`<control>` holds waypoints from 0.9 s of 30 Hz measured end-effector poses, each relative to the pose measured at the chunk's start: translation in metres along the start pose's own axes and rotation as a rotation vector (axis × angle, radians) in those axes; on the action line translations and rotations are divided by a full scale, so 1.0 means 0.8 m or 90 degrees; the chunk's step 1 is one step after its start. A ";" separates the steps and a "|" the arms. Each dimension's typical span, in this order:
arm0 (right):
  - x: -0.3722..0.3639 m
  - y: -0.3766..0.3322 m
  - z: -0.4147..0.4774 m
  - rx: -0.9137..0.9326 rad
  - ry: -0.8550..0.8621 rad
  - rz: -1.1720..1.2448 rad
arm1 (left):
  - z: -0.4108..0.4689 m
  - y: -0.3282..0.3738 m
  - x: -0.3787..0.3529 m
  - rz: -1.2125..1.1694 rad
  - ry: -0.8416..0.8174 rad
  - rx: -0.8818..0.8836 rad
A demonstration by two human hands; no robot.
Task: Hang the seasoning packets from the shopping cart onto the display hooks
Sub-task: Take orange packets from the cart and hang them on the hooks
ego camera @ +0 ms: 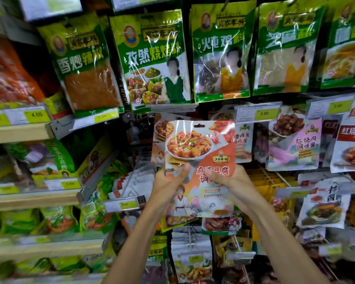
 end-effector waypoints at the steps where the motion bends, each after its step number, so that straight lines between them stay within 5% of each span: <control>1: -0.005 -0.001 -0.001 0.011 0.000 -0.004 | 0.001 -0.003 0.004 0.020 -0.003 0.007; 11: 0.007 0.006 -0.005 0.131 0.108 -0.329 | 0.017 -0.010 0.032 -0.028 0.005 -0.022; 16: 0.033 -0.029 0.005 0.322 0.302 -0.446 | 0.044 -0.001 0.047 -0.018 0.030 -0.018; 21: 0.045 -0.071 0.039 0.654 0.445 -0.716 | 0.068 -0.006 0.053 0.006 0.023 0.002; 27: 0.065 -0.096 0.086 0.690 0.507 -0.849 | 0.084 -0.016 0.053 0.021 0.002 0.021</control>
Point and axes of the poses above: each hand's wrist, its own z-axis towards the middle knuckle, its own x-axis out of the back of the hand, y = z × x, the point moved 1 cm from there along z, towards the middle knuckle, and after that the axes turned 2 degrees about x, right-handed, at the moved point
